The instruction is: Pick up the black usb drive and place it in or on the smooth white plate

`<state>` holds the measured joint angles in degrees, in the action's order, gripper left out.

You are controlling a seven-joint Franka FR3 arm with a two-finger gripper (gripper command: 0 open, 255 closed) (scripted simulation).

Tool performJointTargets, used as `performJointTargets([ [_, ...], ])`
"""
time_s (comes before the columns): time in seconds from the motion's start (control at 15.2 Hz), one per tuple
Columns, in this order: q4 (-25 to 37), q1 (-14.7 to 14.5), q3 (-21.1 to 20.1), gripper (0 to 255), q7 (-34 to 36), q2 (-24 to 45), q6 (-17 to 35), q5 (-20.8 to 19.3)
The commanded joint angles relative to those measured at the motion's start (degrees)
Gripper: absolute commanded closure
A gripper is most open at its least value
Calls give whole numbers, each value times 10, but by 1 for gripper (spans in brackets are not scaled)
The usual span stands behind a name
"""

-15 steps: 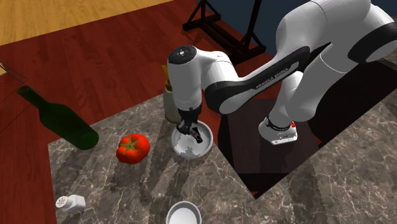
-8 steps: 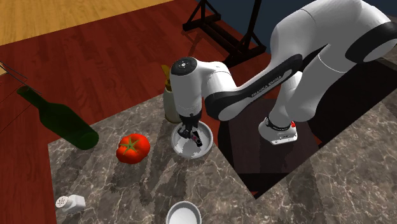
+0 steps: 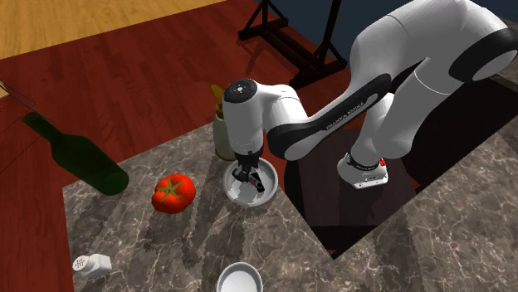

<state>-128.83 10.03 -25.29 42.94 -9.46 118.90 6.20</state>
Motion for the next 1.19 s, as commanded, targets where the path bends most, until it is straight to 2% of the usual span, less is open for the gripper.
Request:
performJointTargets([
  [0.0,0,0,0,255,0,0,0,0],
  [0.07,0,0,0,0,0,0,0,0],
  [0.4,0,0,0,0,0,0,0,0],
  [0.66,53,2,7,0,-5,-22,-74,5],
  [1.12,53,2,7,0,-5,-22,-74,5],
])
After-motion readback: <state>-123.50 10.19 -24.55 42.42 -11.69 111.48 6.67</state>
